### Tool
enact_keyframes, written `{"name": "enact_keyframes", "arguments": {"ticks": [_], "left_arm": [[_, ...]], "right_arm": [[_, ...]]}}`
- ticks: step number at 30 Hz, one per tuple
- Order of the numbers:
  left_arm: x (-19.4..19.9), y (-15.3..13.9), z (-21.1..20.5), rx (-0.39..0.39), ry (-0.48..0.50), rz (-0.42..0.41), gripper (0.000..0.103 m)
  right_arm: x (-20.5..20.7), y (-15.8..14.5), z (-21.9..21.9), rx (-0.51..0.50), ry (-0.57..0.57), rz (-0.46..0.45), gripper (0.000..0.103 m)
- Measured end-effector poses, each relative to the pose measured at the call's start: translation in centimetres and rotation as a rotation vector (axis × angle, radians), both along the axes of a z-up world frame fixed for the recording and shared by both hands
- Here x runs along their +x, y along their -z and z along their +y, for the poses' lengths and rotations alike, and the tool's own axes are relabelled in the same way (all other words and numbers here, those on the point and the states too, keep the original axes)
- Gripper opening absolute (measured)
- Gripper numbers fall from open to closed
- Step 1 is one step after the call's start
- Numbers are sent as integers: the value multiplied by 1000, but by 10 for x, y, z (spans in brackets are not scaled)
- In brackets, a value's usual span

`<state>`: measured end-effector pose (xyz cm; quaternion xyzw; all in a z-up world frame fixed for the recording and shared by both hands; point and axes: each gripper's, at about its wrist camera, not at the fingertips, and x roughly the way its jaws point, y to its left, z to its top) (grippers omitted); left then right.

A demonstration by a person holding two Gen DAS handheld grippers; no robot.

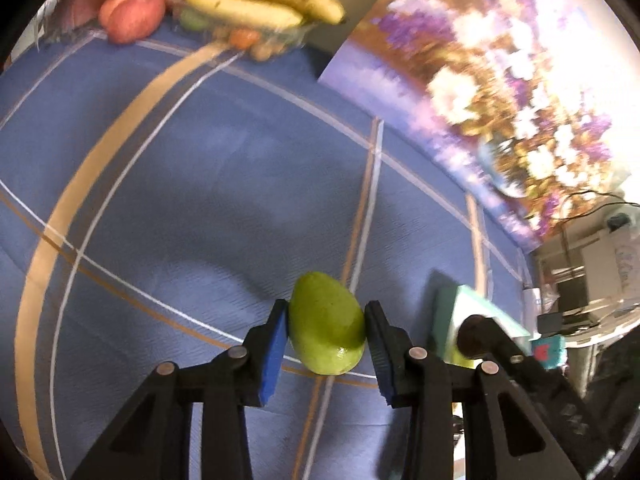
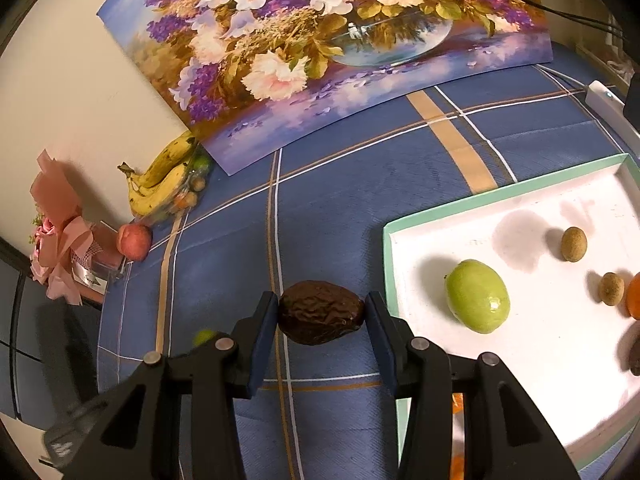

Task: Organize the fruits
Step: 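Grasp the dark date with the right tool while the left tool grasps the green fruit, then carry the date and green fruit into the white tray and open both tools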

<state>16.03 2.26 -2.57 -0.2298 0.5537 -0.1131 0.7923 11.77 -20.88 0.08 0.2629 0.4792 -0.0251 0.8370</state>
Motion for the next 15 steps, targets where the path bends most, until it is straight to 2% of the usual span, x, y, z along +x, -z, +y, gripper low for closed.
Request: {"name": "enact_keyframes", "arguments": {"ticks": [6,15], "left_arm": [[-9,-36,-5,-14,22,-84,41],[-26,-63,-44,-16,126,-149,41]], "right_arm": [[-10,-15,-17,-50,15,2,46],[-45,-40,-68,-155,108,-4,46]]}}
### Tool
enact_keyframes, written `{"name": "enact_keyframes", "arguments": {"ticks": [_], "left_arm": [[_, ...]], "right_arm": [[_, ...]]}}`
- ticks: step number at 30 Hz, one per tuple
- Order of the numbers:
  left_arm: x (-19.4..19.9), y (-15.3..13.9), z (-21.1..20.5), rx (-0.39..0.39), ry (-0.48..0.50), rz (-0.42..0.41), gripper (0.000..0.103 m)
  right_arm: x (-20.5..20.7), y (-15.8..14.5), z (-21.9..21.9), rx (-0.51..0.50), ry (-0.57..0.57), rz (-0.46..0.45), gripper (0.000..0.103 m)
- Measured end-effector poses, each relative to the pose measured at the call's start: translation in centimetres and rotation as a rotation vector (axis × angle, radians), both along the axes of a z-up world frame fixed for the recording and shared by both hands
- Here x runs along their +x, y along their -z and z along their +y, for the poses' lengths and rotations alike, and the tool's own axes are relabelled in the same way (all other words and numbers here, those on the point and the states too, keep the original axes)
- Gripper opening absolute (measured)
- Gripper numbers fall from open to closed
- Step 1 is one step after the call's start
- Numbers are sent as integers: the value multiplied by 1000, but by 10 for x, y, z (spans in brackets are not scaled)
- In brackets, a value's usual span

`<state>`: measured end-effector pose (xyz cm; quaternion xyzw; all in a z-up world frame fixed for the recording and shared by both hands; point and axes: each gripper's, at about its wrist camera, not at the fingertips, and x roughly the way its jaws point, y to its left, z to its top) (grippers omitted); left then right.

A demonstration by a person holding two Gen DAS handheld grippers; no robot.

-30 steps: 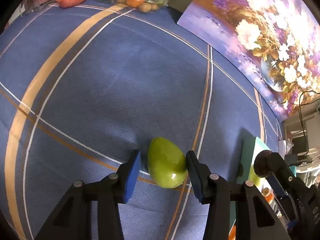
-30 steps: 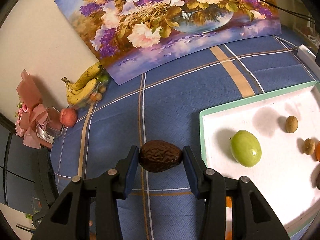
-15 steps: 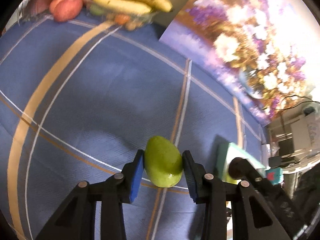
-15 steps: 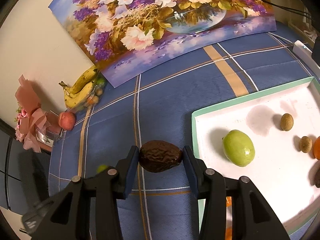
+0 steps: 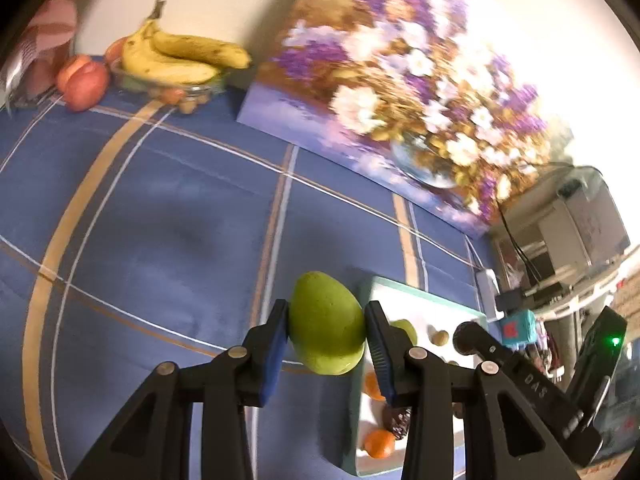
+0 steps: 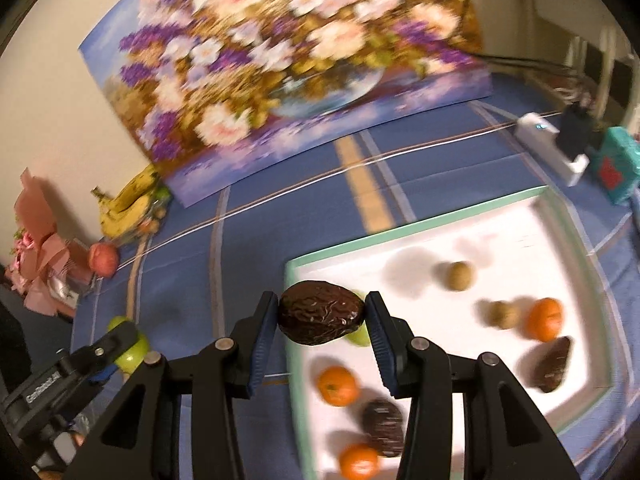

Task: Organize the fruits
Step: 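Carry the date and green fruit into the white tray and open both tools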

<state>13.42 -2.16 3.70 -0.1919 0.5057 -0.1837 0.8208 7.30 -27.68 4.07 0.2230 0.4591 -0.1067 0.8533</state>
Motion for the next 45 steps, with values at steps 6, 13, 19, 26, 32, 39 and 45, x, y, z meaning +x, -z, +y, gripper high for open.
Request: {"name": "enact_keyframes", "arguments": {"ticks": [6,13,19,26,32,39,45], "left_arm": [[-17,-10,-36,20,81,-32,41],[-35,-6,-93,84,207,-47,41],[-45,12,-138,111,309,-38,41],[-44,39,-165,145,345,-7,41],[-44,60,-179,171,360,12,41],[-46,70,-188,199,373,12,41],[-46,76,-192,220,376,7,41]], "right_arm": [[-30,-11,-48,-44,120,-11,46],[-54,-18,-86,-97,242,-18,46],[-60,-16,-100,-115,270,-24,46],[-51,23,-112,-75,276,-7,46],[-44,53,-118,-60,281,20,46],[-36,73,-120,-52,268,49,46],[-31,79,-117,-81,243,76,46]]}}
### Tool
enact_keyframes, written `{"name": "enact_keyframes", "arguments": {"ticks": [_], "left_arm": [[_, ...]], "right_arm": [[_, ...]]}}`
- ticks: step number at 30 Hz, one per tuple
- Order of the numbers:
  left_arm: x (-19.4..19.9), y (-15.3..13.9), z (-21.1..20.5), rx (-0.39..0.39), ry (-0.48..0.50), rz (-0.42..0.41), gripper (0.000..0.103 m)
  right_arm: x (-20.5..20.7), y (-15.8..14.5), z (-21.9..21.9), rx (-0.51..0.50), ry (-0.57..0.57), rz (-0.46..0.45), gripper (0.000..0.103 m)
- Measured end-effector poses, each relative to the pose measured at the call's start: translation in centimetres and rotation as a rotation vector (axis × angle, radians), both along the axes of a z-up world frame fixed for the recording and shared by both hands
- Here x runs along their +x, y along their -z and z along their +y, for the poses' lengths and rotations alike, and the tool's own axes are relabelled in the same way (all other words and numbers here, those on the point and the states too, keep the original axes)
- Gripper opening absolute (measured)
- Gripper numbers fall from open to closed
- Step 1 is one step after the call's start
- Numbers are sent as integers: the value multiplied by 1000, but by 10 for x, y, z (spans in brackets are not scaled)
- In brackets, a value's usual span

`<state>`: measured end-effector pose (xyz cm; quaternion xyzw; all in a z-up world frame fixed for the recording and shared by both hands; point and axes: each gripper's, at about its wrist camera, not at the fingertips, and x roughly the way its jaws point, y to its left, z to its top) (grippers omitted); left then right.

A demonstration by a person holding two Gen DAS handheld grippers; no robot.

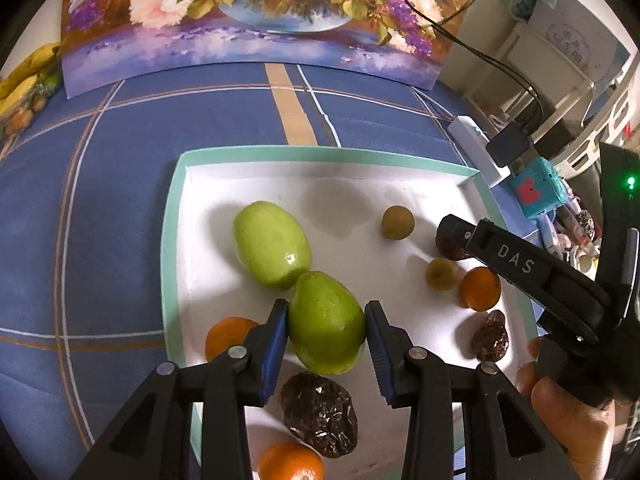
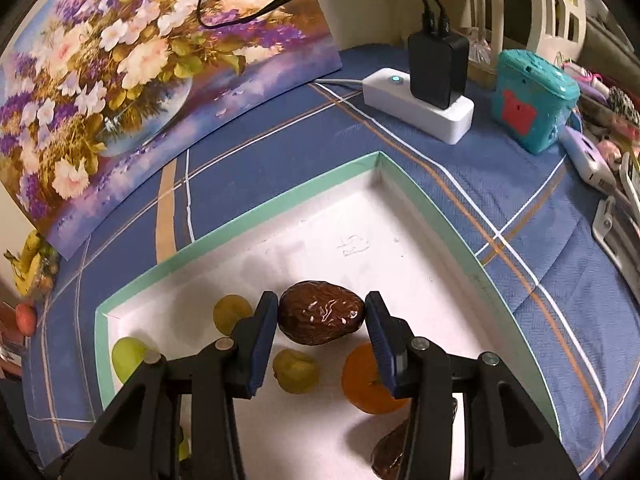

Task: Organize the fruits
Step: 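Carry the date and green fruit into the white tray and open both tools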

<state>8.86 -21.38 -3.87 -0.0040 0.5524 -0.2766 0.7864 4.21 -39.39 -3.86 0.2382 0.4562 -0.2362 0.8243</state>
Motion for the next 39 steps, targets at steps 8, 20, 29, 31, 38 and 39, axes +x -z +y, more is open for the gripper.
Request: {"name": "enact_keyframes", "arguments": {"ticks": [8,20,29,31,38,39], "left_arm": [[-1,1,-6,25,17,-12,41],[-2,2,-11,46,34,-33,42],[-1,-3,-10,35,37,-39,45],[-1,-8,-10,26,41,-43,47],[3,-22,1,13,23,-39,47],[6,-24,7,13,3,-37,47]], "right_arm": [[4,2,4,-42,-28,27,47],[7,2,5,-59,-46,44,47],[8,2,6,-62,-48,46,47],[8,-2,6,-69,-50,47,48],[6,-27,10,-95,-61,14,53],[6,-30,11,-98,-64,9,53]]}}
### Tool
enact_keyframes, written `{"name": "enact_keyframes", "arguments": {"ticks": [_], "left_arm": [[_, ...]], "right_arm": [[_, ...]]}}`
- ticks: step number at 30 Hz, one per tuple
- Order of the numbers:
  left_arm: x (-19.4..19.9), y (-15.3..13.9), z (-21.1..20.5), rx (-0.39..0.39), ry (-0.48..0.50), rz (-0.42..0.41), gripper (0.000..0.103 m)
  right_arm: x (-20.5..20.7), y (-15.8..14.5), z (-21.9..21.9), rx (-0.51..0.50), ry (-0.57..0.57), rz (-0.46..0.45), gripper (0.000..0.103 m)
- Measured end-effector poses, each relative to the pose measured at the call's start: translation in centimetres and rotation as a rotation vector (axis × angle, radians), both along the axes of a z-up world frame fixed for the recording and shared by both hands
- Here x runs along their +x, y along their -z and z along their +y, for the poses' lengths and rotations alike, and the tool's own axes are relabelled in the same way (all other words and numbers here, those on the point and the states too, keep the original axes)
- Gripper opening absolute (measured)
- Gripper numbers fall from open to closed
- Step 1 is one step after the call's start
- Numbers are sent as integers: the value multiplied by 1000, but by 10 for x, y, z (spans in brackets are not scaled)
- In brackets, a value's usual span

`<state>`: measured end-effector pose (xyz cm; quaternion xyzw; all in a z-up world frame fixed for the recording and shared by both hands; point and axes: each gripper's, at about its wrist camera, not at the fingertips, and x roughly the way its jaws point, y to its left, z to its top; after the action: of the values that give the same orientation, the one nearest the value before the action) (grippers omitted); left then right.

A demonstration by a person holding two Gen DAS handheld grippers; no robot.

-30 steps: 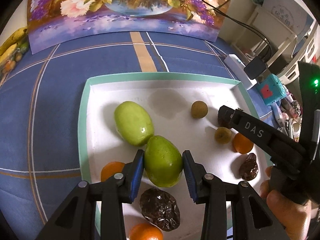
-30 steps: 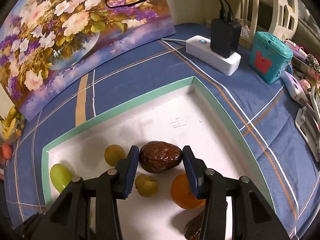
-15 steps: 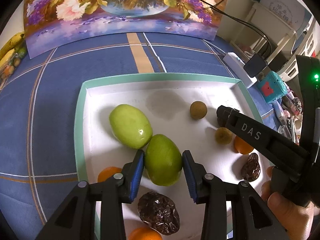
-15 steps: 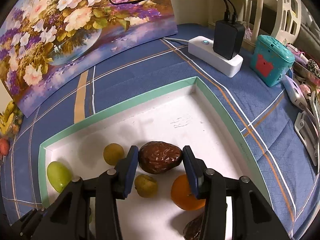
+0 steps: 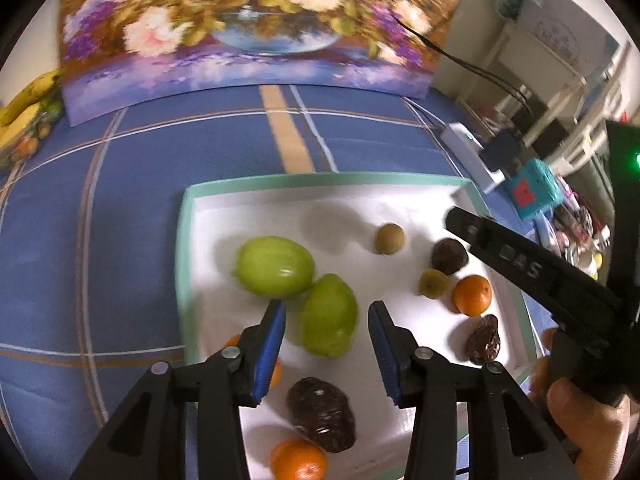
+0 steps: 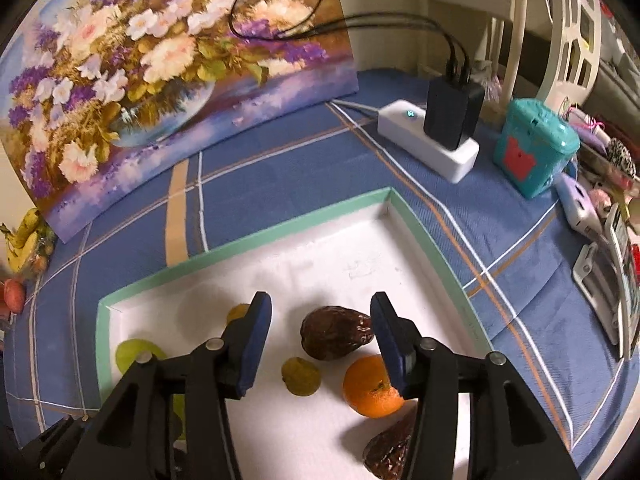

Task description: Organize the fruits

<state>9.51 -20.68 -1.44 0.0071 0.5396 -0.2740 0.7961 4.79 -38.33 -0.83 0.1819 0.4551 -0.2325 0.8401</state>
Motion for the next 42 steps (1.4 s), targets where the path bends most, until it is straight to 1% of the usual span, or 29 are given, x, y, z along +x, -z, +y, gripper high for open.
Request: {"name": "enact_keyframes", "arguments": {"ticks": [5,8,10,11,13,14,15,17,18,19,20,21,24,26,27,29,33,39,42], "left_arm": [[20,-8,33,4,-128,-19,49],[31,-6,56,22,-226,-18,56],[38,-2,71,40,-274,-14,57],[40,-1,76,50,-293,-13,59],[45,3,87,68,-332,-13,72],[46,4,91,73,-343,-15,75],[46,6,93,78,-351,-16,79],[47,8,98,90,-367,-20,85],[46,9,101,94,-373,-23,90],[46,9,103,98,-380,-28,94],[46,11,106,99,-386,-33,99],[46,12,108,100,-392,-35,101],[46,13,114,101,-408,-35,103],[46,14,120,118,-418,-50,103],[45,14,121,127,-419,-58,103],[44,14,126,152,-425,-85,103],[39,9,135,172,-426,-130,103],[29,-5,143,187,-433,-202,103],[20,-18,146,204,-447,-260,103]], "right_arm": [[-1,-6,4,9,-8,-9,53],[1,-3,10,18,-29,2,53],[5,0,17,25,-54,14,53],[6,1,21,35,-65,16,53],[8,3,27,39,-82,19,53],[9,3,30,39,-87,20,55],[10,3,34,43,-96,19,66],[10,4,37,52,-109,8,80],[10,4,39,58,-115,7,82],[11,5,42,63,-122,10,82],[11,6,43,65,-127,14,82],[11,7,45,64,-132,19,82],[10,10,51,60,-144,25,83],[9,10,54,58,-151,24,84],[9,11,57,50,-156,26,93],[8,10,61,35,-165,20,102],[3,7,70,19,-180,-1,102],[-5,4,83,56,-200,-34,102],[-11,2,91,58,-211,-37,102]]}}
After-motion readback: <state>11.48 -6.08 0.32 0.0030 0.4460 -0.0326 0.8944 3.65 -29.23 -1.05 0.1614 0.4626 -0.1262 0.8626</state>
